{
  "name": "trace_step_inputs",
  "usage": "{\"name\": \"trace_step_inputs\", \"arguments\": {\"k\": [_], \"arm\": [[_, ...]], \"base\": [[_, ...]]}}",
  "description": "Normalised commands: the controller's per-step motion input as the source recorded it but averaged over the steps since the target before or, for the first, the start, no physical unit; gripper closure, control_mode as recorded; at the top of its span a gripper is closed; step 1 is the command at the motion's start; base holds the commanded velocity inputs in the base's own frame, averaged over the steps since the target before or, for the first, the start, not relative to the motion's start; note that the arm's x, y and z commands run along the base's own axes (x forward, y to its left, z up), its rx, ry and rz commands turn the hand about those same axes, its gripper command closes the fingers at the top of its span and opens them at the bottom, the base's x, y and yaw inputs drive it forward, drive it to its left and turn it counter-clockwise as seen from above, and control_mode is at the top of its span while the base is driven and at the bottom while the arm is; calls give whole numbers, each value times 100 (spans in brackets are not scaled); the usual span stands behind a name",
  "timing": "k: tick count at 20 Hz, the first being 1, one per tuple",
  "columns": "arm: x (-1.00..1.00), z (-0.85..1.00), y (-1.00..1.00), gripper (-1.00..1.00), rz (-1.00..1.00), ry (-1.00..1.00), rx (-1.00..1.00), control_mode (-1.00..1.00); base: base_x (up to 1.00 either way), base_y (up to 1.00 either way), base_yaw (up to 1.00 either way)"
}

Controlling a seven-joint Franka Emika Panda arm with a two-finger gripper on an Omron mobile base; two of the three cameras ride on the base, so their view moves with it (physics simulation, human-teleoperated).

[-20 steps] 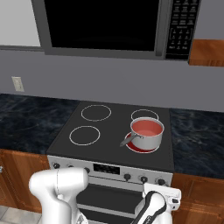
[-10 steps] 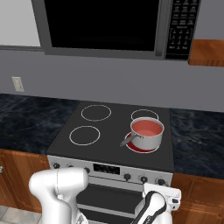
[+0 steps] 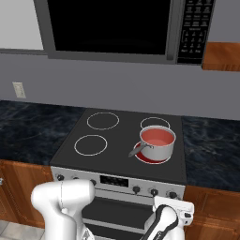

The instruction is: Wait until the marinara sauce is simmered to a deep red color and then turn off the stove.

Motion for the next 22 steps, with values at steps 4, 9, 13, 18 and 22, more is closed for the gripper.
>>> {"name": "trace_step_inputs", "arguments": {"k": [4,9,13,18,22], "arm": [[0,0,0,100,0,0,0,-100],[0,0,0,100,0,0,0,-100],[0,0,0,100,0,0,0,-100],[0,0,0,100,0,0,0,-100],[0,0,0,100,0,0,0,-100]], "base": [[0,0,0],[0,0,0],[0,0,0],[0,0,0],[0,0,0]]}}
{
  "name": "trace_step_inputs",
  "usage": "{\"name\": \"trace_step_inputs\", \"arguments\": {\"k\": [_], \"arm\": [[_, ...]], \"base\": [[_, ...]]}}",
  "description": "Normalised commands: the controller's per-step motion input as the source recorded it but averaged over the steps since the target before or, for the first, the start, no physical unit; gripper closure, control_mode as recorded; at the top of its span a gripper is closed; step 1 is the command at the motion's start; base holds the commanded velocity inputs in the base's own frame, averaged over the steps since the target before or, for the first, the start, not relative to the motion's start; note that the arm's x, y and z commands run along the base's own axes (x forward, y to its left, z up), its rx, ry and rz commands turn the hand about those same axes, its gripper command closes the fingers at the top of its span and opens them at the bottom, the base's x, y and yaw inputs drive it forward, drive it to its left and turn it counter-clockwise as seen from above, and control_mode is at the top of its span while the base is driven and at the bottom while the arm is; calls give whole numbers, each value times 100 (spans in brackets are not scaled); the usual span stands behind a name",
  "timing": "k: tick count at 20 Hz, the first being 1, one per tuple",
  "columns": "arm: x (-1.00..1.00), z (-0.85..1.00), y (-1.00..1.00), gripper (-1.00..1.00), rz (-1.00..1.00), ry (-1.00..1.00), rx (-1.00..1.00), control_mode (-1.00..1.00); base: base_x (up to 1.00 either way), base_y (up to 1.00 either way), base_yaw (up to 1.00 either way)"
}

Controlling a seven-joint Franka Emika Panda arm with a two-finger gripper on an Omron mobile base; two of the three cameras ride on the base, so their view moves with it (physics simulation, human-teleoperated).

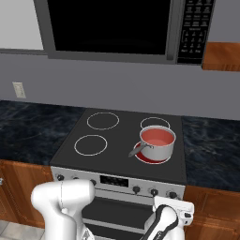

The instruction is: Wait until the marinara sauce is simmered to a deep red color and then turn off the stove.

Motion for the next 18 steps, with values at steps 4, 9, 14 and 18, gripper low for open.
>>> {"name": "trace_step_inputs", "arguments": {"k": [4,9,14,18], "arm": [[0,0,0,100,0,0,0,-100],[0,0,0,100,0,0,0,-100],[0,0,0,100,0,0,0,-100],[0,0,0,100,0,0,0,-100]], "base": [[0,0,0],[0,0,0],[0,0,0],[0,0,0]]}}
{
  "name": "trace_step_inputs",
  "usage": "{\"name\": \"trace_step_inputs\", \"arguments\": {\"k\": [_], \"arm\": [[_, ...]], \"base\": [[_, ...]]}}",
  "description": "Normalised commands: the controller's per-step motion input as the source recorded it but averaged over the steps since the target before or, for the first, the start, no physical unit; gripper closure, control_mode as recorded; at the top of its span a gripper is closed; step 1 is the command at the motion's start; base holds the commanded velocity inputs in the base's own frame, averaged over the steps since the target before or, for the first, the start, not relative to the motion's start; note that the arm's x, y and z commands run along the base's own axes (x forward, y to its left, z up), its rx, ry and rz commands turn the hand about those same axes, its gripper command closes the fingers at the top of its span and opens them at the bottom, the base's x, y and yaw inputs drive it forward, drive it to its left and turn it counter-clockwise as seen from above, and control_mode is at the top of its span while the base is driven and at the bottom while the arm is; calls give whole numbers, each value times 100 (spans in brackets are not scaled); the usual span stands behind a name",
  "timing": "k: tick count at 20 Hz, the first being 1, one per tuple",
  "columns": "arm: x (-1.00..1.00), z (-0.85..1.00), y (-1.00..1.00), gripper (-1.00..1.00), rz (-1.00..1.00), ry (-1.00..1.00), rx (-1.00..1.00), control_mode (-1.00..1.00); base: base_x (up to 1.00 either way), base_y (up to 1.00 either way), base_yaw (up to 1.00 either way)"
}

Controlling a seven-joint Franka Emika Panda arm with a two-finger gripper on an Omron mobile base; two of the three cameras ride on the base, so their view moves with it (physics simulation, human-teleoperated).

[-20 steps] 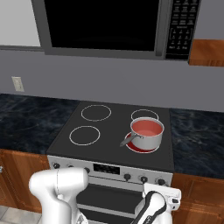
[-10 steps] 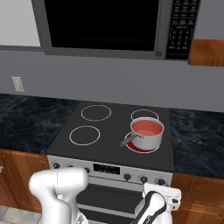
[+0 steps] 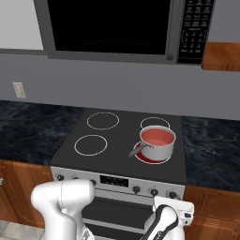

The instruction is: Wait until the marinara sauce is simmered to a deep red color and then turn off the stove.

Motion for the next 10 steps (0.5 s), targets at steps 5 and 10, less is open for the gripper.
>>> {"name": "trace_step_inputs", "arguments": {"k": [5,10], "arm": [[0,0,0,100,0,0,0,-100],[0,0,0,100,0,0,0,-100]], "base": [[0,0,0],[0,0,0]]}}
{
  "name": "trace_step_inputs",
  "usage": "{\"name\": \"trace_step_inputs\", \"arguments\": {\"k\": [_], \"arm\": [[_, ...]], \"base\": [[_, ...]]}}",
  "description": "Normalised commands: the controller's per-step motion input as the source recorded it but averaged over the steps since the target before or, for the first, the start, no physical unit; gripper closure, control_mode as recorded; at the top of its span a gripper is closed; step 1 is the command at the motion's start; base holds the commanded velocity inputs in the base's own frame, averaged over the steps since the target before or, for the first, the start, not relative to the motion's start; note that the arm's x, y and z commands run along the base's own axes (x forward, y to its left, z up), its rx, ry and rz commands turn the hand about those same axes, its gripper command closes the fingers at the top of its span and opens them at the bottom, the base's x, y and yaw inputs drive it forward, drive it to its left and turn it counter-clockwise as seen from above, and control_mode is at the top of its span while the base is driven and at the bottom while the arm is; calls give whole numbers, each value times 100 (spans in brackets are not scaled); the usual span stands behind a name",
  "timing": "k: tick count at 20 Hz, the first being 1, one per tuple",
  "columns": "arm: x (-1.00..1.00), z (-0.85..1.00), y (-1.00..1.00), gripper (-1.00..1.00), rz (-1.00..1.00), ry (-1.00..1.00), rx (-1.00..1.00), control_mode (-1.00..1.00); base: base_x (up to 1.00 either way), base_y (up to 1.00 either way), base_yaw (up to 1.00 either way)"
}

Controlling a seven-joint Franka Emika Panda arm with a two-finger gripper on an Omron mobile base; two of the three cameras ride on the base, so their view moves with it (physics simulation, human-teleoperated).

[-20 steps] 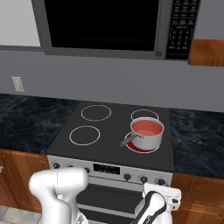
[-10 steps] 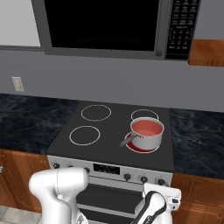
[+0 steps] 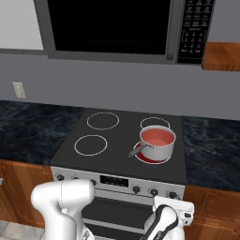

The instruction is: Wait until the marinara sauce is simmered to a deep red color and then turn off the stove.

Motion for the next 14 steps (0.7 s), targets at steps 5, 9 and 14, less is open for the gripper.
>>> {"name": "trace_step_inputs", "arguments": {"k": [5,9,14], "arm": [[0,0,0,100,0,0,0,-100],[0,0,0,100,0,0,0,-100],[0,0,0,100,0,0,0,-100]], "base": [[0,0,0],[0,0,0],[0,0,0]]}}
